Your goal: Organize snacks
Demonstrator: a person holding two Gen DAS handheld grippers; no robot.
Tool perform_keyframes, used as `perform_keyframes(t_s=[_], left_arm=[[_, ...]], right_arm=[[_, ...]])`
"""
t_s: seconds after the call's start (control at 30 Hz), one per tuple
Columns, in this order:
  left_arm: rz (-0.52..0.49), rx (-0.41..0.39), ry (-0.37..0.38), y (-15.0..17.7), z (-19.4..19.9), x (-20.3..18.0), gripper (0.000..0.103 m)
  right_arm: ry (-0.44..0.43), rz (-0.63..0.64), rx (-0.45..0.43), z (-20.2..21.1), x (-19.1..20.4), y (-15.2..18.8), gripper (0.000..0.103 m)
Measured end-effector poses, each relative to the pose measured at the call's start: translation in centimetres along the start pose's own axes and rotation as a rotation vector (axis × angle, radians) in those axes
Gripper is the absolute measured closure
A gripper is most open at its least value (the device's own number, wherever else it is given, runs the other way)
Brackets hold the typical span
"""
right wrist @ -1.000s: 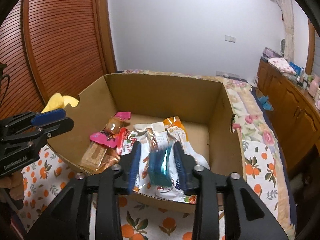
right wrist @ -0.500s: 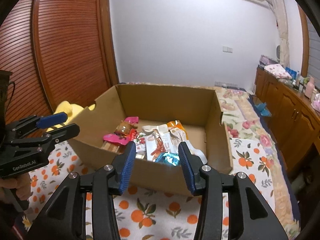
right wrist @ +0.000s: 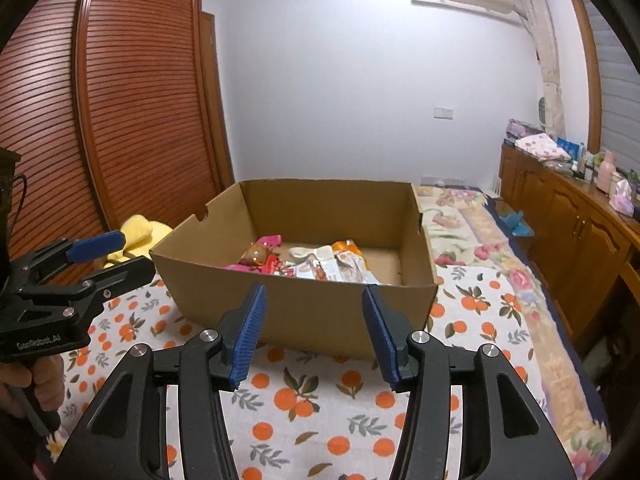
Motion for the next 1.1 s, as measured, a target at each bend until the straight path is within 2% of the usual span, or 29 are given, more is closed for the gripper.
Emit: perform_keyframes(t_s=[0.1,0.3,0.43,0.63,0.9,1.1], left_arm=[[0.005,-0.008,-0.008,0.3,0.3,-0.3,0.019],[-0.006,-0.022,-0.052,0.9,1.2,-1.0,0.005],[0.016,-0.041,-0.074,1.5,2.1,-1.0,0.004],[0.031,-0.052,-0.12,2.4,3.3,-1.1,0.004],[0.063,-0.043,-0.123,4.3,4.7,-0.5,0.004],[0.074,-0.036,-0.153,5.3,5.4,0.2,0.004]], right_arm=[[0.017,-0.007,-0.011,0.6,-0.3,0.4,0.046],[0.056,-0.035,-0.036,1.7,-1.1,1.0,0.028],[0.08,-0.048,-0.061,2.5,-1.5,1.3,0.019],[0.11,-0.055,-0.057,3.0,-1.8,2.1,0.016],[0.137,-0.064,-0.056,4.0,-1.6,2.9,0.015],[0.147,-0.061,-0.076,5.4,-1.1,3.1,0.015]])
Point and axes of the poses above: each gripper's, at about its wrist camera, not at the fingertips, and z roughly against the way its jaws point, x to its left, y to its underside, the point moved 3 cm from there along -z, roughly the way its jaws point, and after that the axes turned 9 degrees about y, right-handed, at the moved point
